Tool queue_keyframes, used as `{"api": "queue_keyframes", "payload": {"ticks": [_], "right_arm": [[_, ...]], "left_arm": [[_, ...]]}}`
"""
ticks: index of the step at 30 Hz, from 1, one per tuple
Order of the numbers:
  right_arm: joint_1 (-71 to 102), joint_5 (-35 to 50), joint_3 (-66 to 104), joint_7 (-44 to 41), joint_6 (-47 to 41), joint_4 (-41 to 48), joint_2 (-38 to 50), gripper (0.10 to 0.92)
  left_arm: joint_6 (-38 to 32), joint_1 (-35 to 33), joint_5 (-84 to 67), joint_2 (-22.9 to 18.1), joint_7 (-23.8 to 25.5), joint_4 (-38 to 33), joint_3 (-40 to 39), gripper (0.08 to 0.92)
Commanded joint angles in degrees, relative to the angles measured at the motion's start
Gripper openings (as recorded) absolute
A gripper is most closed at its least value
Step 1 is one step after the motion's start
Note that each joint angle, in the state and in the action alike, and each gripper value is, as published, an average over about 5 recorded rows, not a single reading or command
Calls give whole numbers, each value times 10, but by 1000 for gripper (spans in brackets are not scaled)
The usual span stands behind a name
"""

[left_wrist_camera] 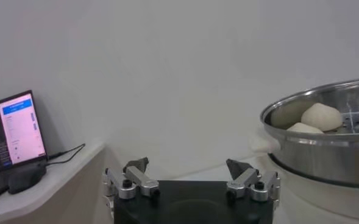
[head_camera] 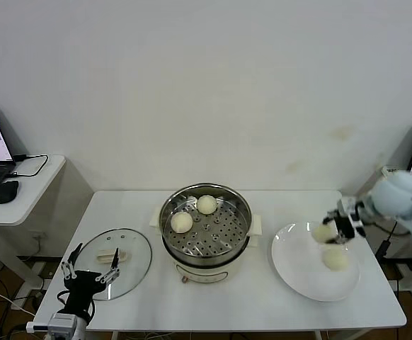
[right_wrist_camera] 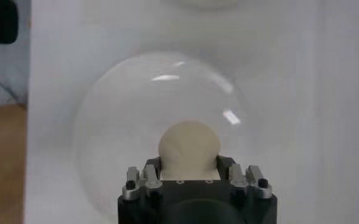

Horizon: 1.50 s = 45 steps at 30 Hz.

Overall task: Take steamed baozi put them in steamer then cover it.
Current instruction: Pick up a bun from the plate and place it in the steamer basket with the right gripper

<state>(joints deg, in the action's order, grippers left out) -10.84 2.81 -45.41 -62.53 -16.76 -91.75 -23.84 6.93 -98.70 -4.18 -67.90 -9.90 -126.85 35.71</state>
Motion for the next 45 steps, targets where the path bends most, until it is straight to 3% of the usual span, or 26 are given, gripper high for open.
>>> {"api": "queue_keyframes", "payload": {"ticks": [1, 7, 13, 23, 38, 45], "right_arm": [[-247, 101, -143, 17, 3, -4, -73, 568], [-306, 160, -217, 55, 24, -22, -184, 573], [-287, 154, -270, 90, 86, -31, -248, 573], [-244, 44, -317, 95, 242, 11, -325, 581], [-206, -115, -330, 93, 354, 62, -415, 585], [-196, -126, -332, 91, 368, 70, -431, 585]], "left_arm": [[0, 1, 0, 1, 0, -1, 0, 823], [0, 3, -1, 0, 0, -1, 1, 823], [-1, 3, -5, 0, 0, 2, 7, 823], [-1, 4, -10, -2, 0, -3, 17, 823], [-2, 2, -12, -11, -1, -11, 21, 823], [-2, 3, -13, -13, -1, -8, 22, 823]]}}
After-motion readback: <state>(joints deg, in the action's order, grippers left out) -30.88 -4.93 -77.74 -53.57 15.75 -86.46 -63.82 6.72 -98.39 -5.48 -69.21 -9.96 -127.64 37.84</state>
